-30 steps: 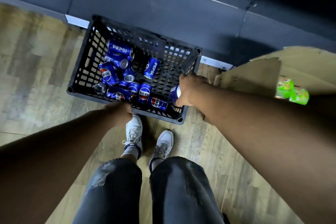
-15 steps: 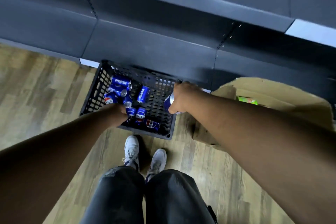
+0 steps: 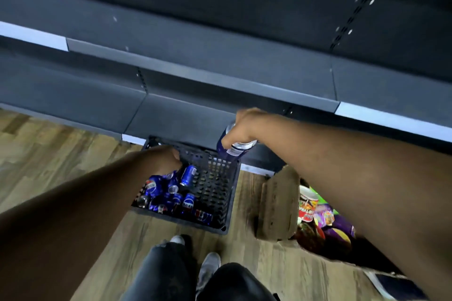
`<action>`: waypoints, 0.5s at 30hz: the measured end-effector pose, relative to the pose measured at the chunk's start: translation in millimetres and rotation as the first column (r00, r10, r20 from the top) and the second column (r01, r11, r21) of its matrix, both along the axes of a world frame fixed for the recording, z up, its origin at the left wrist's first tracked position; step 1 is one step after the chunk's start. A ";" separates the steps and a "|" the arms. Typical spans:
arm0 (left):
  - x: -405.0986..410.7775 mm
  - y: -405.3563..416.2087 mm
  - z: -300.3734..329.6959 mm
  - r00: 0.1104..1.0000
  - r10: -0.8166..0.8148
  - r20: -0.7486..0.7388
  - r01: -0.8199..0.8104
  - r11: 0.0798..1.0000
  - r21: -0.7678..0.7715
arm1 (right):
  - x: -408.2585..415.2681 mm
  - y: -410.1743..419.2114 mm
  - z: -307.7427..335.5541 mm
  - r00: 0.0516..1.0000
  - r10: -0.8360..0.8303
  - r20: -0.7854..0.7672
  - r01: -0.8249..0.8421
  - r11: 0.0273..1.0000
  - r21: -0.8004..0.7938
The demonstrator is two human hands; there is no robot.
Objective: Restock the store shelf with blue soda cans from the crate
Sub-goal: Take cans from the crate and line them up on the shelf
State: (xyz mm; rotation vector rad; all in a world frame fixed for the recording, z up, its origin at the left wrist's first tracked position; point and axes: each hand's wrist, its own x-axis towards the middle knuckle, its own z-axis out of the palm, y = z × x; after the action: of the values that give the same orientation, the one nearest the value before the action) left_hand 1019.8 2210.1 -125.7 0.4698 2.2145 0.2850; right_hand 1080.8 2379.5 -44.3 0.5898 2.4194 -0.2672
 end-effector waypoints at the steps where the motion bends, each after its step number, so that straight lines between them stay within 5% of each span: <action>1: -7.0 -1.7 2.0 1.000 0.013 -0.014 -0.012 1.000 0.026 | -2.4 0.6 8.3 1.000 -0.026 -0.003 0.026 0.999 -0.035; 15: -76.0 -19.0 110.4 0.998 0.001 -0.061 0.000 1.000 0.019 | -40.5 -19.8 127.0 0.983 -0.152 -0.104 0.135 0.978 -0.157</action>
State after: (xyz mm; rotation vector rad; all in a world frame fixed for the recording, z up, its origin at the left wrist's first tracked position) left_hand 943.8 2191.1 -15.3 0.4944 2.2731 0.2960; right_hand 1040.3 2359.7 82.7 0.6988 2.4429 -0.5528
